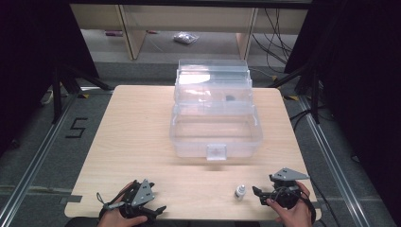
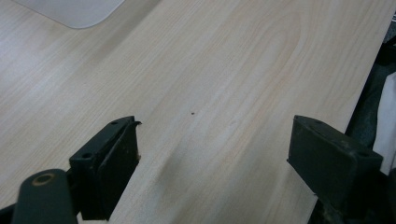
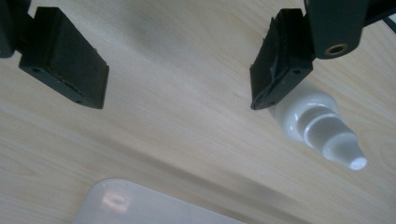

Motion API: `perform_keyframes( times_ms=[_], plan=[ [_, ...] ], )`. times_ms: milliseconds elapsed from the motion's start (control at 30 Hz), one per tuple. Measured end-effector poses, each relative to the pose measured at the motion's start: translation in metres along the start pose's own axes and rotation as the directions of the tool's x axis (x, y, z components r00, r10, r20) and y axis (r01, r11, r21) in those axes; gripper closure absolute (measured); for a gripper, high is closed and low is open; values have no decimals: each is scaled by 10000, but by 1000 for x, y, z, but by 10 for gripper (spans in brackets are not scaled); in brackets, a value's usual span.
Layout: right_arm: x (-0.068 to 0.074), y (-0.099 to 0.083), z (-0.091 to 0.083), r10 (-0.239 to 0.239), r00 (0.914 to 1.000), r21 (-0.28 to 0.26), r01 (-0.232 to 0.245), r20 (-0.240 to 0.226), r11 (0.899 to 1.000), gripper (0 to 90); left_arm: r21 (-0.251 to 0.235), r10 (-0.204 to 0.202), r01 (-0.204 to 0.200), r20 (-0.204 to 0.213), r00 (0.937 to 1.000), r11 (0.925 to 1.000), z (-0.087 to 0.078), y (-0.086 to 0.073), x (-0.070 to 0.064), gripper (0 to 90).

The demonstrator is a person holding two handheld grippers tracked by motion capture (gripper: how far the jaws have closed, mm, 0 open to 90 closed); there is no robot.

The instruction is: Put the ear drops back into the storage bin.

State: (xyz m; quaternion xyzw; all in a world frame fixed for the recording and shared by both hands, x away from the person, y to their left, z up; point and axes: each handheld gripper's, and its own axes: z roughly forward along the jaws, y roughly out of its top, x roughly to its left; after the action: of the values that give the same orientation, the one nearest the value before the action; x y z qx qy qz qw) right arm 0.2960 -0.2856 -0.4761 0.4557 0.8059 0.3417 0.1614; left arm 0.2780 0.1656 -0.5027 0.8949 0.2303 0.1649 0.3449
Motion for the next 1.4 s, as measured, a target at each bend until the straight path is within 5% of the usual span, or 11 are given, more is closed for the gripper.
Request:
perform_keyframes(
  times_ms=[67, 367, 867, 933, 1000, 1033, 1067, 1100, 1333, 1400],
  plan=[
    [2, -1, 0, 354, 9993, 99, -353, -106, 9993, 204, -20, -17, 17, -79, 10000, 10000, 1, 0, 0, 156],
    [-1, 1, 0, -303, 9995, -91, 303, -44, 9995, 205, -7, 5, -5, -12, 10000, 10000, 0, 0, 0, 156],
    [1, 1, 0, -396, 9992, 94, 396, -78, 9992, 219, 11, -9, 9, -4, 10000, 10000, 0, 0, 0, 156],
    [4, 2, -3, -108, 9999, 478, 112, -82, 9988, 223, -4, -35, 35, -4, 10000, 10000, 0, 0, 0, 156],
    [4, 2, -3, -158, 9998, 528, 164, -112, 9985, 225, 3, -22, 22, -4, 10000, 10000, 0, 0, 0, 156],
    [3, 2, -1, -549, 9984, 372, 554, -143, 9978, 228, -22, -26, 26, -19, 10000, 10000, 0, 0, 0, 156],
    [3, 2, -1, -549, 9984, 372, 554, -143, 9978, 228, -22, -26, 26, -19, 10000, 10000, 0, 0, 0, 156],
    [8, 3, -4, -46, 9999, 646, 55, -134, 9979, 229, -38, -47, 47, -95, 9999, 10000, 0, 0, 0, 156],
    [10, 3, -5, -542, 9982, 783, 559, -245, 9954, 230, -37, -42, 42, -93, 9999, 10000, 0, 0, 0, 156],
    [14, 2, -6, -154, 9997, 813, 169, -196, 9965, 231, -41, -41, 41, -73, 10000, 10000, 1, 0, 0, 156]
  ],
)
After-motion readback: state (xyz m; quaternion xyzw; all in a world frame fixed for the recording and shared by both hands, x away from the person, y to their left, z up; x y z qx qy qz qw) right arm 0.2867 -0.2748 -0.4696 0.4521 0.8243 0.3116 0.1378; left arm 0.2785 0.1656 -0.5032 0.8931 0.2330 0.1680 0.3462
